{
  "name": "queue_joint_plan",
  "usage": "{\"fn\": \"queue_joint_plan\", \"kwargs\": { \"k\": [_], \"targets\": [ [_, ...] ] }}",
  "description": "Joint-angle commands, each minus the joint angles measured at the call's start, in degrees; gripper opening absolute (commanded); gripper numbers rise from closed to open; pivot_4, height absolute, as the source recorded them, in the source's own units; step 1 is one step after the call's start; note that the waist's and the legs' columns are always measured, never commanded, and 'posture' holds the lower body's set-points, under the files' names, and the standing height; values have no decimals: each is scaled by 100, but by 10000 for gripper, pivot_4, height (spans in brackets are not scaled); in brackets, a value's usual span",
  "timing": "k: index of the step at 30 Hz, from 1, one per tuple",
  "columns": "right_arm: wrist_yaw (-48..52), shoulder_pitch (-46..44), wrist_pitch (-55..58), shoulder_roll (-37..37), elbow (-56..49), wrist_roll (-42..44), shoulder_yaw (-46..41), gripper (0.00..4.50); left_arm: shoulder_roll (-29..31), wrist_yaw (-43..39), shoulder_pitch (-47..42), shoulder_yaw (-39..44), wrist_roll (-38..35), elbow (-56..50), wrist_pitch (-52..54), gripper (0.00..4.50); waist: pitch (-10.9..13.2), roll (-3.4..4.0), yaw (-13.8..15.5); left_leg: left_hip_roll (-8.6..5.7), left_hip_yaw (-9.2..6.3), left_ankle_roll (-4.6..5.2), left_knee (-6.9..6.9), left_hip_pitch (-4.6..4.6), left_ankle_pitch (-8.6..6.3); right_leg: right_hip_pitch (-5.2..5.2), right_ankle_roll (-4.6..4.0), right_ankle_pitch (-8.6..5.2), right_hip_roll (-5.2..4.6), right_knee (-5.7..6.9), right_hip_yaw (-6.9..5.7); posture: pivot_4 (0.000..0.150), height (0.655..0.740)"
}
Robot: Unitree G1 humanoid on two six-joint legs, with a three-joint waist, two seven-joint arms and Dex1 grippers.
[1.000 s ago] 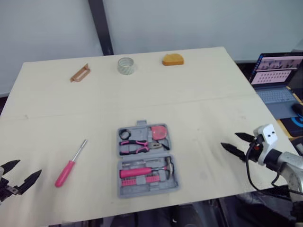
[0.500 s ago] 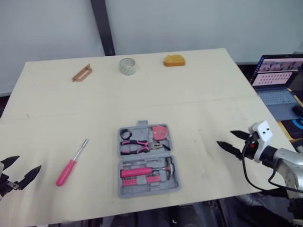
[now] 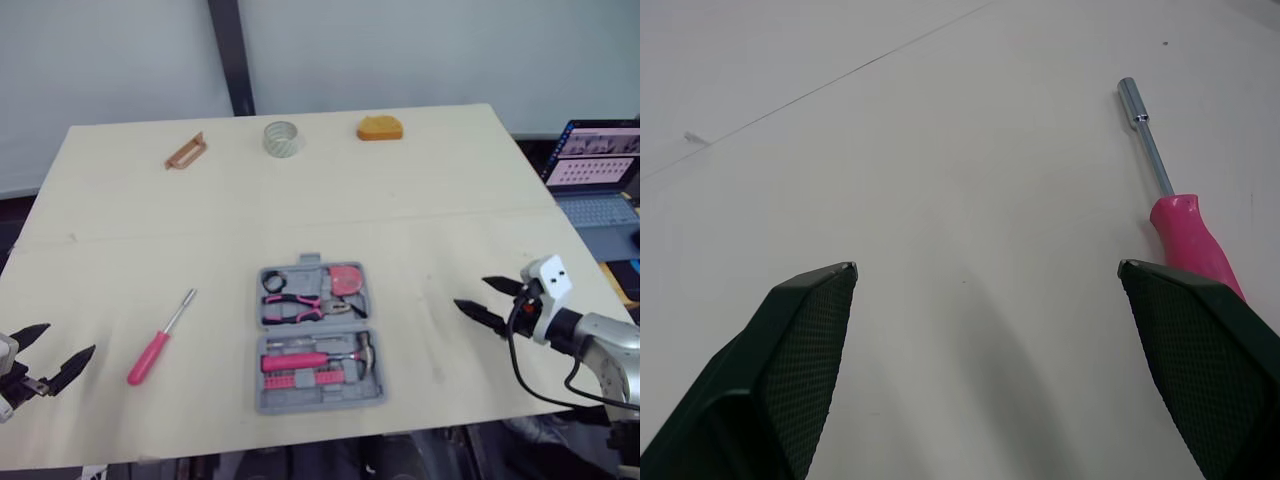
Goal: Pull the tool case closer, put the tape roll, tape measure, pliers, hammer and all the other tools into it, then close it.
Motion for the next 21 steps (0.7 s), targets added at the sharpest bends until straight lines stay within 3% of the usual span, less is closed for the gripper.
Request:
{"fn": "queue_joint_plan", "kwargs": {
  "k": [1, 4, 8, 9, 21],
  "targets": [
    [-23, 71, 24, -66, -221, 120, -130, 44678, -35, 31, 50, 70, -31, -145, -46, 45000, 0, 0, 4, 0, 2, 0, 0, -1, 0, -2, 0, 0, 0, 0, 2, 1500, 7400],
    [-1, 124, 33, -73, -291, 126, -113, 44678, -45, 32, 50, 53, -30, -166, -43, 45000, 12, 6, -17, -4, -14, 3, -12, -21, -1, 20, 4, 2, -4, -6, -9, 1500, 7400],
    [-49, 150, 60, -47, -320, 138, -131, 44678, -50, 37, 41, 27, -34, -194, -39, 45000, 18, 22, -154, -127, -260, 40, -55, -17, 50, 202, 33, -15, -146, -45, -288, 1500, 7400],
    [-51, 156, 56, -49, -321, 134, -138, 44678, -51, 38, 44, 27, -37, -199, -40, 45000, 19, 20, -123, -144, -283, 39, -55, 16, 64, 184, 42, -16, -165, -24, -282, 1500, 7400],
    [-37, 181, 59, -90, -313, 137, -143, 44678, -74, 49, 6, -14, -32, -256, -13, 45000, 25, 20, 23, -118, -161, 30, -25, -7, 62, 97, 40, -12, -125, -11, -150, 1500, 7400]
  ]
}}
